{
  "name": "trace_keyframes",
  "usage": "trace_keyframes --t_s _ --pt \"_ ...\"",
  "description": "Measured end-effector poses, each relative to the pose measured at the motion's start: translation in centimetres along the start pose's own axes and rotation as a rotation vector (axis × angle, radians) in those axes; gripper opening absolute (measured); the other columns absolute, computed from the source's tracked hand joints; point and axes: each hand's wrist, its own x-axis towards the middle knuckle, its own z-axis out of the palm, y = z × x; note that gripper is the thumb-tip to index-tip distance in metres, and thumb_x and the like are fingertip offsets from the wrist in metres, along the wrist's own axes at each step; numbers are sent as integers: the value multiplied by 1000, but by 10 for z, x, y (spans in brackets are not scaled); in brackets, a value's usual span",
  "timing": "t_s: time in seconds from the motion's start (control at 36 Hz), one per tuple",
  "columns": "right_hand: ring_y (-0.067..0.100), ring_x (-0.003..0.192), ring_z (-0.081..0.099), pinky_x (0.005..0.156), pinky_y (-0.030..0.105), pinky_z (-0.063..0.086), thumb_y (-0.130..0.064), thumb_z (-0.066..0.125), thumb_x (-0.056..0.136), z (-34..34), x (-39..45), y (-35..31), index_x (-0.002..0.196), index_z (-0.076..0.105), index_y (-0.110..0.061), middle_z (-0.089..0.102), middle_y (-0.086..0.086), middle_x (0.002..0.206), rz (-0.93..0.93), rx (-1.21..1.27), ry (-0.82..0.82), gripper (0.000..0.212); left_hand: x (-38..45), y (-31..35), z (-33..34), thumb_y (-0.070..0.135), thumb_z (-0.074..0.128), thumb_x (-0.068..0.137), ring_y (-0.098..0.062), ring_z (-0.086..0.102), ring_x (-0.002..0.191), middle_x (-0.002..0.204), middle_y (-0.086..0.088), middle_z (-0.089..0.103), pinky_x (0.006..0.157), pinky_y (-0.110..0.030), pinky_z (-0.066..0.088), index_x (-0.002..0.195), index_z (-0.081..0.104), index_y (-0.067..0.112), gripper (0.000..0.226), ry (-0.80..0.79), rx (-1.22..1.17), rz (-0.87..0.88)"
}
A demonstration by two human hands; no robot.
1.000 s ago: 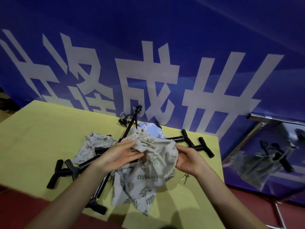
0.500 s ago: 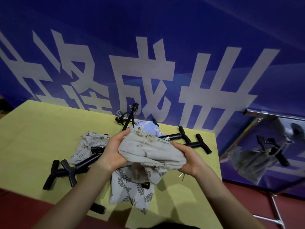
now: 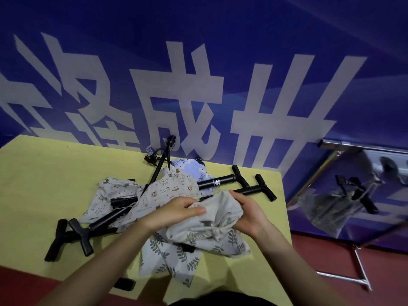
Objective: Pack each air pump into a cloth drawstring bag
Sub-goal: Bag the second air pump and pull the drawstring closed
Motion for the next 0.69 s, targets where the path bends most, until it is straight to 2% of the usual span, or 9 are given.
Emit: trace_keyframes --t_s 0.06,0.11,0.19,0.28,0.33,0.42,0.47,0.61,0.69 --pt "33 88 69 86 42 47 -22 48 97 -6 1 -3 95 72 5 69 23 103 -83 -93 23 36 1 2 -1 36 60 93 -26 68 96 104 -15 72 89 -39 51 111 68 4 37 -31 -239 -39" --pt "26 84 65 78 35 48 -21 64 87 -14 2 -6 91 68 -4 63 17 95 -214 -227 43 18 1 6 -4 35 61 90 -31 64 110 118 -18 67 100 -43 47 119 63 1 45 -52 -533 -85" --pt "16 66 58 62 28 45 -17 68 82 -25 6 -11 77 61 -12 57 7 76 -390 -334 98 10 4 13 -11 33 59 85 -31 66 107 116 -18 68 98 -40 46 112 68 2 42 -29 -840 -177" --pt "17 68 59 63 28 46 -15 67 81 -25 6 -10 81 63 -11 62 5 76 -436 -386 94 6 10 20 -16 33 58 83 -29 70 97 105 -17 72 92 -40 48 93 77 5 36 -17 -946 -181" --pt "16 71 60 64 26 47 -11 64 85 -26 11 -10 83 64 -9 64 4 78 -449 -489 131 3 15 24 -17 35 51 91 -27 71 93 99 -16 74 89 -40 48 84 79 6 41 -3 -926 -178" --pt "16 79 61 70 25 48 -4 59 89 -33 21 -12 86 66 -8 67 3 84 -480 -778 302 9 27 20 -17 44 45 98 -29 67 107 113 -17 70 99 -42 45 108 72 4 49 22 -825 -210" --pt "15 78 59 68 24 48 -3 57 90 -43 25 -19 88 65 -8 65 1 83 -516 -874 451 10 39 8 -15 48 46 96 -28 66 110 116 -15 69 105 -44 43 121 64 5 53 38 -698 -247" --pt "13 68 54 61 23 43 -9 56 94 -81 27 -49 88 62 -11 60 1 76 -587 -941 653 9 59 -23 -2 55 50 91 -34 70 95 101 -21 72 99 -50 48 103 69 0 60 53 -376 -357" --pt "17 66 56 58 25 43 -13 57 92 -113 33 -51 79 60 -14 61 2 71 -507 -1075 740 13 64 -31 12 47 45 97 -22 68 83 87 -8 72 84 -33 52 90 68 15 40 4 -205 -397"
